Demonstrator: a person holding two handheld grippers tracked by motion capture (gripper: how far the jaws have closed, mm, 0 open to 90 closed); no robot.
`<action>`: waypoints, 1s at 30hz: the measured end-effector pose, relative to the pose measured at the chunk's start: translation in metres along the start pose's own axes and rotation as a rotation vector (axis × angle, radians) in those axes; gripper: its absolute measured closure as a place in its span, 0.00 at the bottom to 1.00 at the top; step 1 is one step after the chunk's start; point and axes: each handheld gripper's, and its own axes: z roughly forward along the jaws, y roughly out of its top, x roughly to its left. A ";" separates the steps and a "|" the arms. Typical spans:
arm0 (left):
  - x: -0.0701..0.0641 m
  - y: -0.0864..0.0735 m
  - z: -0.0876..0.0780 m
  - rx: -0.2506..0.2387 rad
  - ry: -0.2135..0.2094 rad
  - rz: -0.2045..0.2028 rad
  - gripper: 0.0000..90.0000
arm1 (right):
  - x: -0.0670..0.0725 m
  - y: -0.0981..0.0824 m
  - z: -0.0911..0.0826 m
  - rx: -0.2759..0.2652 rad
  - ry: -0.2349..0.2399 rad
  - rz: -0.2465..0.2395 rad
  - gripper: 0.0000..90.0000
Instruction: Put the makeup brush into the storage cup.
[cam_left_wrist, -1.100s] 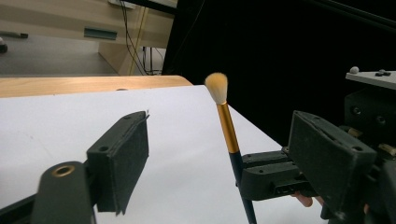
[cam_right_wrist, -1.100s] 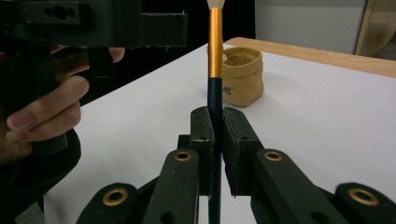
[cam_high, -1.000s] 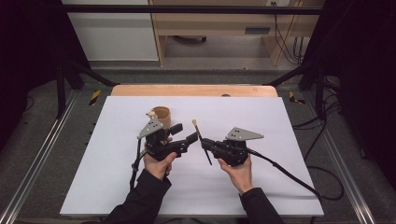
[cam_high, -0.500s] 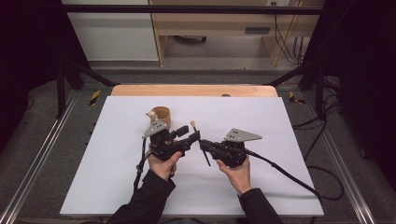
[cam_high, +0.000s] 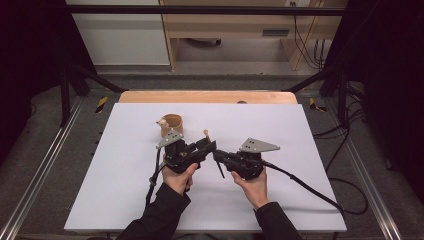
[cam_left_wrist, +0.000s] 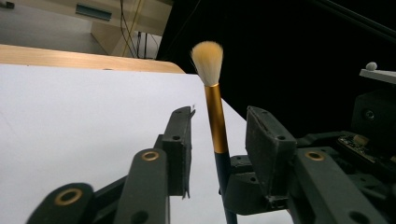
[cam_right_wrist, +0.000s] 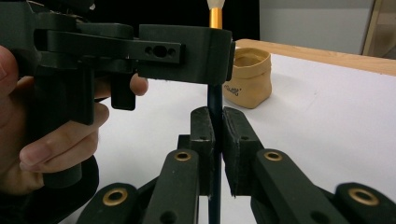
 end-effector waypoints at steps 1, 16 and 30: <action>0.000 0.000 0.000 0.001 0.002 0.001 0.70 | 0.000 0.000 0.000 0.000 0.001 0.000 0.93; -0.002 -0.002 0.002 0.005 0.004 -0.020 0.90 | 0.001 0.001 0.000 0.005 0.007 0.001 0.93; -0.006 -0.002 -0.001 -0.004 0.003 0.001 0.93 | 0.003 0.003 0.000 0.005 0.003 -0.016 0.92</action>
